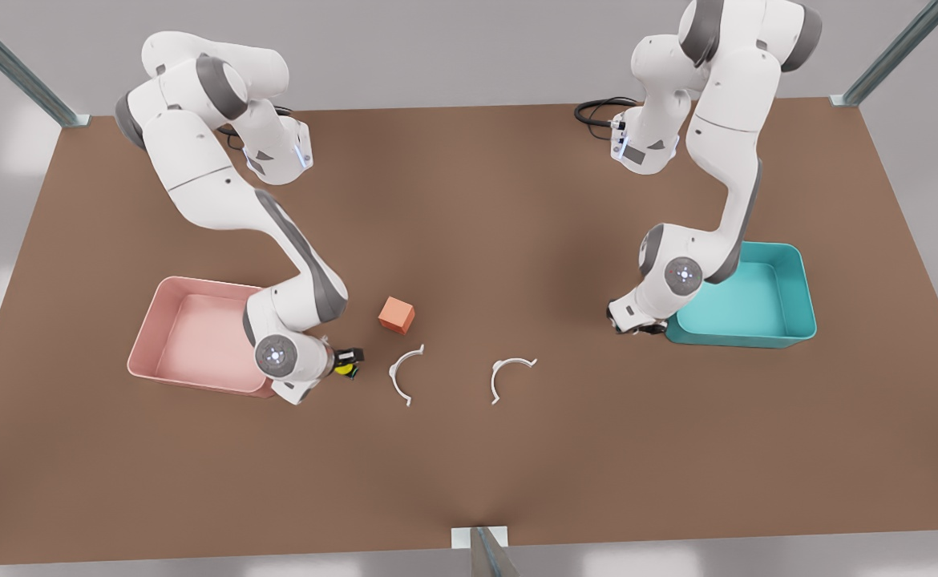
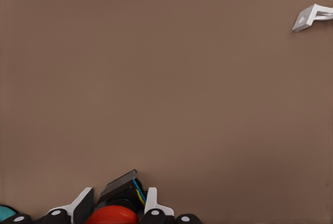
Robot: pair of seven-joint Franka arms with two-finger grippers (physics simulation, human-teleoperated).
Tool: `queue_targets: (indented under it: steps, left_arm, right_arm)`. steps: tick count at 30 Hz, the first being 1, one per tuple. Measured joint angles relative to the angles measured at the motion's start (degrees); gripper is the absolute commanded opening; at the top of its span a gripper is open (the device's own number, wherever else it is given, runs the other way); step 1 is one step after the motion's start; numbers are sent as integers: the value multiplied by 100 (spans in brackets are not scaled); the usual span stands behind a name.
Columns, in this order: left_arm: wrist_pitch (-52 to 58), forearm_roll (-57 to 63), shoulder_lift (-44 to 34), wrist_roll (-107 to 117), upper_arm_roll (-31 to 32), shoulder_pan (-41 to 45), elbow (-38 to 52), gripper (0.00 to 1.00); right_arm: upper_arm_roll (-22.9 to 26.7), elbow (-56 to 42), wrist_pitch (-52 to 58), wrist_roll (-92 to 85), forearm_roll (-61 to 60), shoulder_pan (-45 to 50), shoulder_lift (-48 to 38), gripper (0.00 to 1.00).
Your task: Place the red button in the blue storage box with the left arm, and place the yellow button in the pink storage box with the right arm
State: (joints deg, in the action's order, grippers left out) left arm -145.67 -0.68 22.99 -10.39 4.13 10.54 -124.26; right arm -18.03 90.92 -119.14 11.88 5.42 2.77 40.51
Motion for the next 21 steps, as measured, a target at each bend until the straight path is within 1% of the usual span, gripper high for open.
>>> queue_targets:
  steps: [1,3,5,11,16,18,19,20,21]
  left_arm:
    - [22,0,-47,-4,0,0,3,58]
    - [127,2,-136,-11,0,0,79,52]
    - [226,16,-149,-7,-1,0,115,50]
    - [404,57,-163,-1,-9,-17,127,49]
    - [836,86,-592,-1,-45,-18,199,49]
    - [1105,96,-879,-40,-215,-18,218,49]
    - [1247,95,-1007,-74,-310,-30,221,49]
    - [1397,98,-1127,-114,-412,-31,224,49]
    - [1554,99,-1244,-161,-510,-34,227,49]
  right_arm:
    - [1,3,-37,-1,0,-4,28,100]
    - [8,3,-114,-1,0,-9,84,100]
    - [7,-9,-190,-1,0,-2,106,100]
    - [3,-32,-396,-1,-2,7,138,100]
    - [4,-14,-523,-3,-6,4,292,100]
    - [3,-6,-564,-4,-6,4,350,99]
    - [3,-7,-582,-7,-10,4,361,88]
    - [3,-9,-597,-8,-10,6,365,87]
    - [3,-10,-610,-8,-10,5,367,79]
